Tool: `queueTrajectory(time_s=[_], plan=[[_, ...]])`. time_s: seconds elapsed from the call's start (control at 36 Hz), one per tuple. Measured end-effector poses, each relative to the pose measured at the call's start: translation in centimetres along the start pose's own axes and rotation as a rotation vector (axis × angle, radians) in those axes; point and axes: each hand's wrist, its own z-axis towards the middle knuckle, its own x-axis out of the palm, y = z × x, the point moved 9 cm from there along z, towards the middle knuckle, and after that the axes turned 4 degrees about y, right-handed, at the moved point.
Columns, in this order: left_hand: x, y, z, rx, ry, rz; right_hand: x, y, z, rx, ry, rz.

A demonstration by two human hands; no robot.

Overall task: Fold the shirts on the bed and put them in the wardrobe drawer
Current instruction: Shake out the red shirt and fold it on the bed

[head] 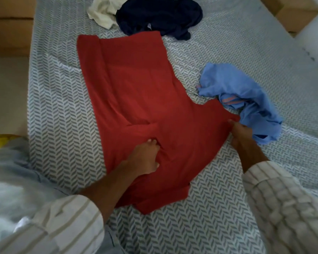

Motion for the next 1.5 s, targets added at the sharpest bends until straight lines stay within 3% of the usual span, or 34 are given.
queueTrajectory(time_s=[0.19,0.28,0.39,0.53,0.61,0.72,0.78,0.89,1.03,1.14,1.31,1.5], plan=[[1.3,-0.1,0.8,-0.011,0.066,0.035,1.7,-1.7,3.2,0.22,0.063,0.267],[1.4,0.4,0.9,-0.015,0.08,0.013,2.2,-1.3,3.1,0.18,0.038,0.282],[1.6,0.5,0.7,0.0,0.084,-0.007,2.8,4.3,-2.9,-0.269,-0.142,-0.135],[1.2,1.0,0.6,0.021,0.053,-0.126,8.7,8.0,-11.9,-0.658,0.09,-0.28],[0.0,2.8,-0.2,-0.044,-0.053,-0.618,11.6,8.1,-16.9,-0.828,0.223,-0.368],[0.2,5.5,-1.6,-0.215,-0.128,-1.623,14.9,6.8,-23.9,-1.172,0.382,-0.561],[0.4,6.1,-1.8,-0.269,-0.096,-1.802,16.4,4.9,-26.3,-1.304,0.492,-0.642],[0.9,7.2,-2.3,-0.37,-0.148,-1.733,18.2,1.2,-27.4,-1.344,0.638,-0.758],[1.9,8.4,-2.9,-0.52,-0.218,-1.627,18.4,0.2,-26.6,-1.223,0.631,-0.893],[0.9,7.7,-3.0,-0.481,-0.236,-1.638,16.9,0.3,-25.2,-1.143,0.544,-1.017],[-1.8,6.7,-3.9,-0.294,-0.26,-1.677,14.8,2.2,-25.0,-1.22,0.435,-0.879],[-0.3,7.5,-6.5,-0.289,-0.262,-1.571,15.6,1.1,-26.5,-1.276,0.508,-0.851]])
